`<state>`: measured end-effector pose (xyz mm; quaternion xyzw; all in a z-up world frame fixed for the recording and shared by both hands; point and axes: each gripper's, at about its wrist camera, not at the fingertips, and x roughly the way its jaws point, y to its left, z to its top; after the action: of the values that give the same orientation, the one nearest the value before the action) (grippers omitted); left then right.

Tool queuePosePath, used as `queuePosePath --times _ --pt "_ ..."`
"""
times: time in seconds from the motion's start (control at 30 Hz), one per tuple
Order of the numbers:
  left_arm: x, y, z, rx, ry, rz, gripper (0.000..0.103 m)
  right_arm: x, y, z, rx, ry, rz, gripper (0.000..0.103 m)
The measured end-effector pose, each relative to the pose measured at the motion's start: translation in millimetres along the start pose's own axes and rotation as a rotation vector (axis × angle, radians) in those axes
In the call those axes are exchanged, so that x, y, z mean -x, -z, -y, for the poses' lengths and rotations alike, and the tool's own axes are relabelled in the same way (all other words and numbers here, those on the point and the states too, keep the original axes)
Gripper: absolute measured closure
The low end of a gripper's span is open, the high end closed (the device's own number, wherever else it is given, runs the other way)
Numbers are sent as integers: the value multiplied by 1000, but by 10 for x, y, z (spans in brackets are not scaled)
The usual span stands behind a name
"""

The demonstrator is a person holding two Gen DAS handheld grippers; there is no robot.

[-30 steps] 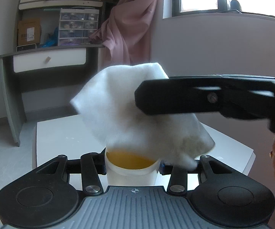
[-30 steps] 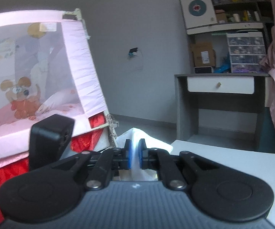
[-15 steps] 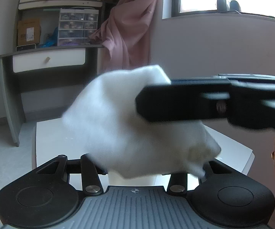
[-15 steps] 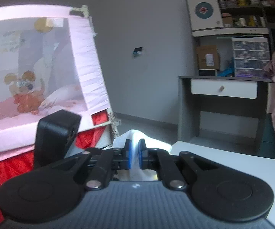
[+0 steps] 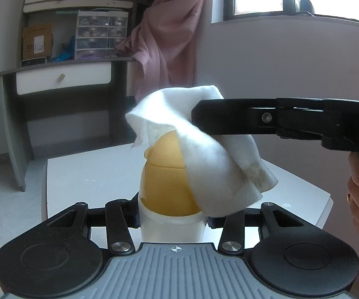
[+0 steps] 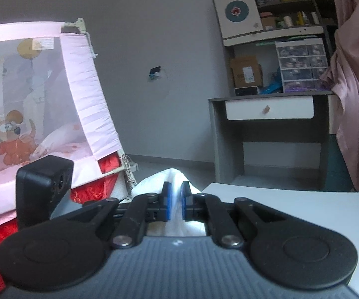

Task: Clean container
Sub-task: 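Cover the cap top with the tissue and rub it with the right gripper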

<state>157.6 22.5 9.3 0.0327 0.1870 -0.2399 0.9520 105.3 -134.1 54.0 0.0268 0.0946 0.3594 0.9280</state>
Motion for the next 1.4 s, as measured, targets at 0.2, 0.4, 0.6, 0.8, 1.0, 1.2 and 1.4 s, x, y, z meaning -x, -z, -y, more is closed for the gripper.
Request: queuePosePath --times 0.2,0.4,0.6,0.8,1.0,1.2,1.4 --pt "-4 -8 -16 0 2 0 58 -16 39 79 -34 19 -4 96" --pt "-1 -1 -17 -4 6 -2 58 -28 64 147 -77 21 -9 96" --pt "16 3 -42 -2 9 -3 58 16 81 164 -105 2 -4 96" --pt "10 13 -46 -2 10 -2 58 59 61 31 -54 -43 13 96" --pt "18 30 -31 -2 8 -2 58 59 47 -65 -7 -70 -6 96" --pt "20 42 -13 -4 6 -1 58 69 28 -178 58 -98 -22 96" --pt "12 38 -6 -6 4 -2 58 75 28 -271 104 -124 -43 96"
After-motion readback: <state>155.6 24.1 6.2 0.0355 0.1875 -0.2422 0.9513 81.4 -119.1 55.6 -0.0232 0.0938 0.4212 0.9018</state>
